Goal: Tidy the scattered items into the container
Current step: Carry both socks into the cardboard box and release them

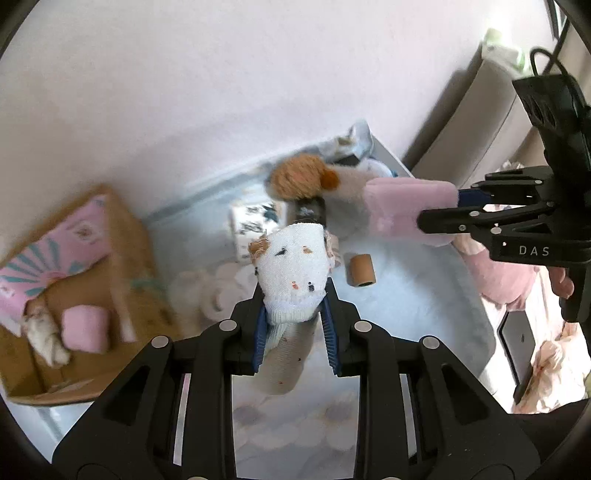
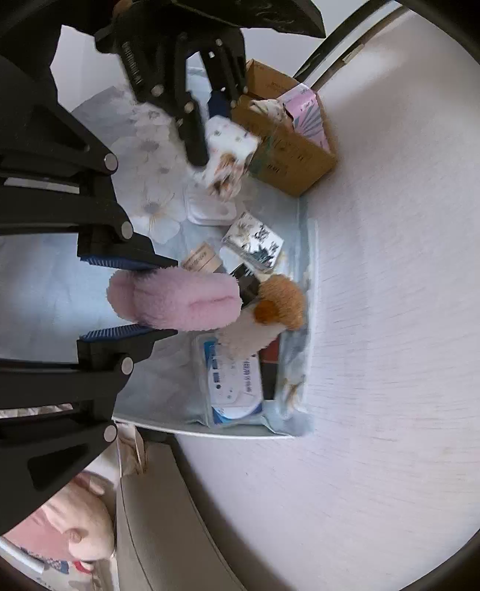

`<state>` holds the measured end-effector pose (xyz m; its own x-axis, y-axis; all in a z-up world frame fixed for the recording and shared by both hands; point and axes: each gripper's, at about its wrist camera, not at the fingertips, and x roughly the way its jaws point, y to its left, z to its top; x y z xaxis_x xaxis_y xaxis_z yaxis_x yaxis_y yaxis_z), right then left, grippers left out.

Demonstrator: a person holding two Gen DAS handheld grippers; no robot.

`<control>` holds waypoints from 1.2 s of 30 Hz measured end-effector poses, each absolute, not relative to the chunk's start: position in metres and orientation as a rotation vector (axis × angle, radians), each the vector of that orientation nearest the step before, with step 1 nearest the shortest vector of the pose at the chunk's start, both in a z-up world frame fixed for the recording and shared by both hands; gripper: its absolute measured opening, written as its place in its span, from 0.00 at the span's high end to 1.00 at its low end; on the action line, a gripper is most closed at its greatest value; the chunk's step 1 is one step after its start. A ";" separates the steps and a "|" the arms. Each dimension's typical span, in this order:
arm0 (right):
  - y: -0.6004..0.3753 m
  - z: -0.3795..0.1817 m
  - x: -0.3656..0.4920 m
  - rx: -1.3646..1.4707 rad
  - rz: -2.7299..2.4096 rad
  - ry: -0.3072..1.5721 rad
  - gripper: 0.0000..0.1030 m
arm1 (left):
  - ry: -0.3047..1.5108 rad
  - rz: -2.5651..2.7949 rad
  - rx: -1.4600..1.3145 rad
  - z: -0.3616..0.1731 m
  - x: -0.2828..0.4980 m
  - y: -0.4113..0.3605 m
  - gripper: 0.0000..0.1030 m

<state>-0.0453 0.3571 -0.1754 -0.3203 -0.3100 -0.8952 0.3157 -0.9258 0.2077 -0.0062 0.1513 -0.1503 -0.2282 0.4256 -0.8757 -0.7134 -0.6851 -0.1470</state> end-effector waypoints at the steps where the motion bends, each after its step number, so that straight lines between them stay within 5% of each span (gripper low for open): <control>1: 0.355 -0.169 -0.044 1.539 -2.287 0.015 0.76 | 0.361 1.987 -1.278 -0.142 -0.008 0.145 0.78; 19: 0.230 -0.071 -0.061 1.333 -2.282 0.111 0.76 | 0.267 2.169 -1.218 -0.071 -0.079 -0.018 0.78; 36: 0.053 -0.124 -0.100 1.367 -2.073 0.144 0.76 | 0.133 2.328 -1.450 -0.137 -0.158 -0.153 0.78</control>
